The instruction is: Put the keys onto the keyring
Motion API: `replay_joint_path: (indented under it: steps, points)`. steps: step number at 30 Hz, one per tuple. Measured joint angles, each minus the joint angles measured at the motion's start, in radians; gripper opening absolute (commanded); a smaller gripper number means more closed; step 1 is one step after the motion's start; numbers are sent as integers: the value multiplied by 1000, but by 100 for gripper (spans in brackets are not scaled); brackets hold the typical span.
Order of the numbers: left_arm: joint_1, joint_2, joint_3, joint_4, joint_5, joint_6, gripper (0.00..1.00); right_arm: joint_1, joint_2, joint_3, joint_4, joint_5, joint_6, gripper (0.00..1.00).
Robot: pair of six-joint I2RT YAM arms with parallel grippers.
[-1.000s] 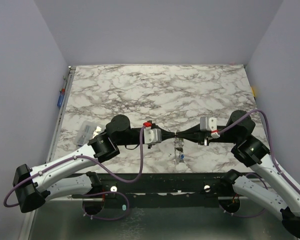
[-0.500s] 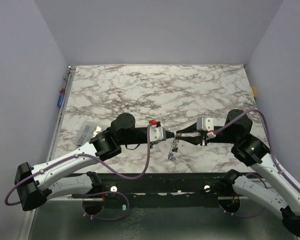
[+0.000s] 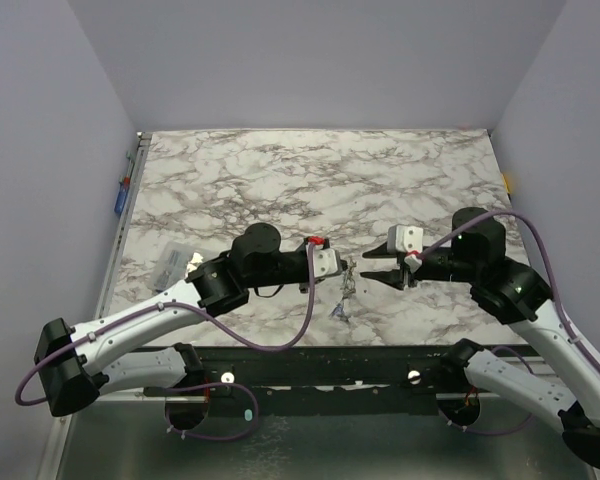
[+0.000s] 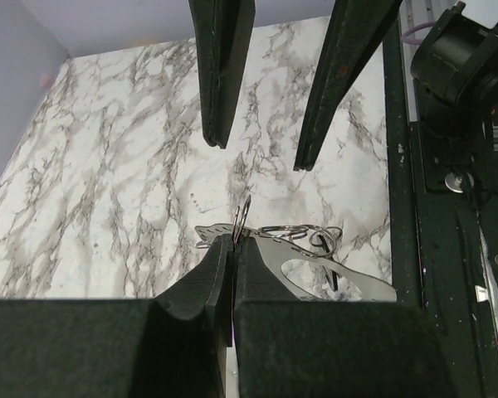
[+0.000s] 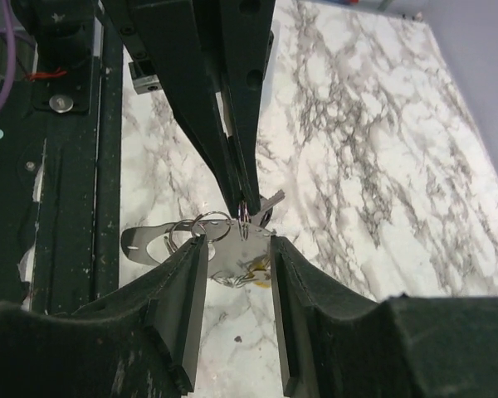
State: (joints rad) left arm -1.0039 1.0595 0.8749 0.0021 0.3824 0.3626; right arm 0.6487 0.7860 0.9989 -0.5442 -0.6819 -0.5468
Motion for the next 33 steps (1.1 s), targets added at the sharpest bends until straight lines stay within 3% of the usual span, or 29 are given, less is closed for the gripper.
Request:
replay_joint_path:
  steps: [12, 26, 33]
  points:
    - [0, 69, 23, -13, -37, 1, 0, 0, 128, 63, -120, 60, -10, 45]
    - [0, 85, 33, -17, -36, 1, 0, 5, 163, 65, -116, 87, -23, 32]
    - [0, 89, 34, -20, -36, 1, 0, 7, 171, 64, -87, 87, -23, 30]
